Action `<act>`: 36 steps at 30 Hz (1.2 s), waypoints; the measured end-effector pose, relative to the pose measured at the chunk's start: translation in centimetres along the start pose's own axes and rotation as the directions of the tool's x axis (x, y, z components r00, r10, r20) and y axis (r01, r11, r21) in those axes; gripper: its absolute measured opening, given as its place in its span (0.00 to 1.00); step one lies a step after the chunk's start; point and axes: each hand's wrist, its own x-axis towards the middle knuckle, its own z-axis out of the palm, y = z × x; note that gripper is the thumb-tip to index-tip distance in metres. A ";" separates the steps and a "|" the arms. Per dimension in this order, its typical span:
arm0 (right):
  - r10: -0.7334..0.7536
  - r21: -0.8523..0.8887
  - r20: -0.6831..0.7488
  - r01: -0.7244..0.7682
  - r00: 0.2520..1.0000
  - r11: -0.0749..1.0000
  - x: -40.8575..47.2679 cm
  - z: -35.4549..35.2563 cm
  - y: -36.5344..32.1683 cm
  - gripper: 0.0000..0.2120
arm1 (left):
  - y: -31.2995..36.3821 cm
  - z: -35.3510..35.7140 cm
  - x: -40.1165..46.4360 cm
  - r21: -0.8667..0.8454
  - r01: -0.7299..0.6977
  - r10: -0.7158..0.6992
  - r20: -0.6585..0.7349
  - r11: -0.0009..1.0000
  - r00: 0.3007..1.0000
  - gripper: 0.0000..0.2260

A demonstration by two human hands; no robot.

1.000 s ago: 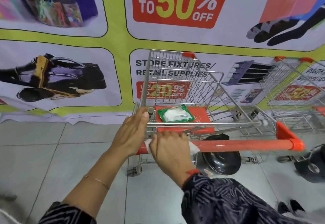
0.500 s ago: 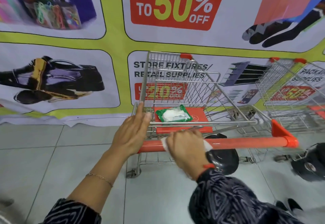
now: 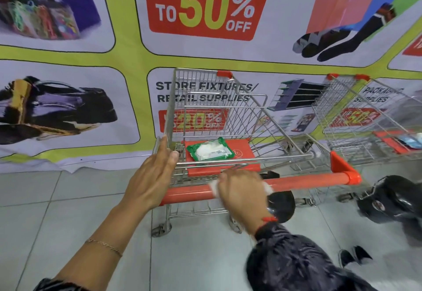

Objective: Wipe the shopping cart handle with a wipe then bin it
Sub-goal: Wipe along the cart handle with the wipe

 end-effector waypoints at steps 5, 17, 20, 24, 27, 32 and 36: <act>0.432 0.019 0.158 -0.440 0.888 0.898 -3.0 -2.2 12.6 0.21 | 0.3 0.1 0.1 -0.012 0.009 -0.009 -0.001 1.000 1.000 0.35; -0.037 0.079 -0.210 0.055 0.977 0.995 0.6 0.9 -3.2 0.17 | -0.8 0.0 0.3 0.013 -0.008 0.008 0.005 1.000 1.000 0.31; -0.007 -0.173 -0.107 -0.011 0.994 0.985 -1.7 0.0 7.6 0.09 | -0.9 0.4 0.4 0.028 -0.018 0.018 0.006 0.999 1.000 0.30; 0.381 0.019 -0.036 -0.380 0.924 0.925 -2.8 -0.7 15.2 0.16 | -0.7 0.6 0.5 0.029 -0.013 0.013 -0.015 1.000 1.000 0.30; 0.270 -0.006 -0.135 -0.273 0.953 0.962 -1.8 0.7 7.8 0.16 | -0.5 0.4 0.5 0.015 -0.004 0.004 -0.007 1.000 1.000 0.35; 0.039 0.108 -0.228 -0.014 0.973 0.994 1.1 1.0 -7.4 0.18 | -0.4 0.4 0.5 -0.026 -0.007 0.006 -0.012 1.000 1.000 0.29; -0.062 0.071 -0.261 0.083 0.963 0.994 0.8 0.9 -4.1 0.18 | -0.5 0.2 0.5 -0.023 -0.013 0.013 -0.011 1.000 1.000 0.38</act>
